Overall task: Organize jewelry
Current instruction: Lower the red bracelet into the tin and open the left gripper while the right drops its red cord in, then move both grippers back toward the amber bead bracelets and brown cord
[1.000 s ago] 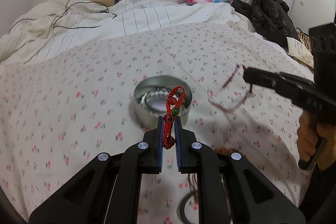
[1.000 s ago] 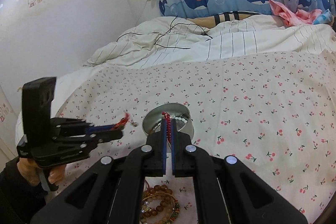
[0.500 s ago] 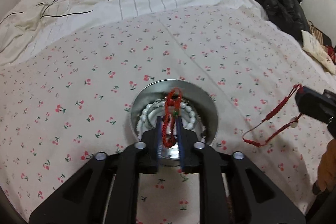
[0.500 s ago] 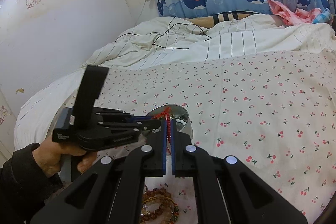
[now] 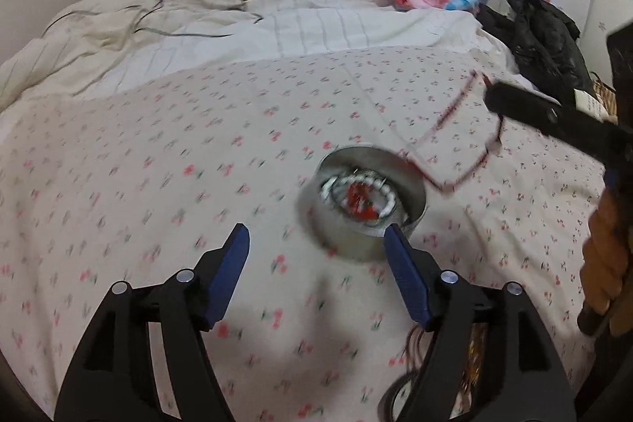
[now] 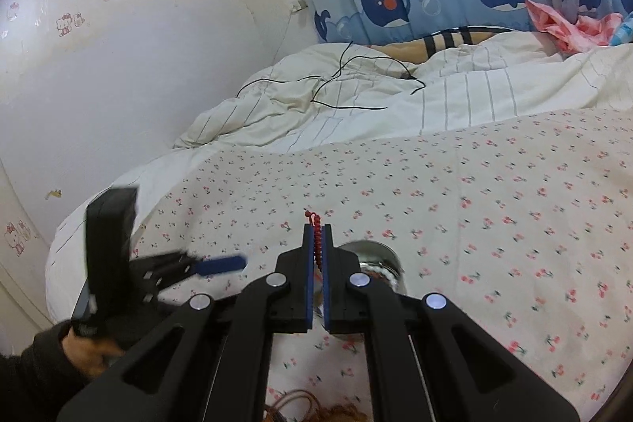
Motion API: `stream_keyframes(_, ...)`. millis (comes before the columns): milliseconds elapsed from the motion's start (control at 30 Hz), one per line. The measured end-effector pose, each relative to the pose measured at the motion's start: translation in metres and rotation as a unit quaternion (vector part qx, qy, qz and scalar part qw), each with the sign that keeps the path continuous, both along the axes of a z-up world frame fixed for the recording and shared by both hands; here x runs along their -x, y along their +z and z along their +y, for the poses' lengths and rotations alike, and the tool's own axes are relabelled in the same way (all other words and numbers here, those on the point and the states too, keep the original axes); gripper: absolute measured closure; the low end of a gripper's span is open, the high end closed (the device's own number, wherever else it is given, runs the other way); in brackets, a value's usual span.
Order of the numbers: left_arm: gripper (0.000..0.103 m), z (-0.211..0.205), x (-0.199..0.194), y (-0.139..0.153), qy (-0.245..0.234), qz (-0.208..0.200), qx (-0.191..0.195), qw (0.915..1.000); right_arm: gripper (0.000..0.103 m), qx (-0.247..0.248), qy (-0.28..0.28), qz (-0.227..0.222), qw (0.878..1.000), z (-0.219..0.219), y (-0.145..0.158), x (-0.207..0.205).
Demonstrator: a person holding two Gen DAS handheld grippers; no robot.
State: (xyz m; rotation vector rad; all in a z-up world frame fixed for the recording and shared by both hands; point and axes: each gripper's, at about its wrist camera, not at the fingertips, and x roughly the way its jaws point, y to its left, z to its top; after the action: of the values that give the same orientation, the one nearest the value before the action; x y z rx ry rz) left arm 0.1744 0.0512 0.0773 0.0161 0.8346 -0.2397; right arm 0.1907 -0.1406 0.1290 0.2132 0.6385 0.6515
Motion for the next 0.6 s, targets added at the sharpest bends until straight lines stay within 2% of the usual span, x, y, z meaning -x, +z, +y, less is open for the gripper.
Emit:
stream_keyframes(133, 0.034, 0.008, 0.014, -0.010, 0.023, 0.006, 0.006, 0.9997, 0.099, 0.007, 0.002, 0.012, 1.000, 0.013, -0.007, -0.010)
stream_keyframes(233, 0.033, 0.004, 0.016, -0.016, 0.022, 0.004, -0.007, 0.9997, 0.099, 0.019, -0.006, 0.034, 0.999, 0.025, -0.021, -0.023)
stream_keyframes(433, 0.028, -0.003, 0.019, -0.017, 0.016, -0.005, -0.028, 0.9995, 0.099, 0.096, -0.026, 0.091, 0.991, 0.049, -0.069, -0.048)
stream_keyframes(533, 0.026, -0.003, 0.022, -0.012, 0.016, -0.014, -0.032, 0.9992, 0.099, 0.146, -0.036, 0.097, 0.984, 0.060, -0.087, -0.052)
stream_keyframes(600, 0.026, -0.004, 0.023, -0.011, 0.017, -0.019, -0.037, 0.9990, 0.099, 0.159, -0.040, 0.093, 0.982, 0.062, -0.092, -0.051)
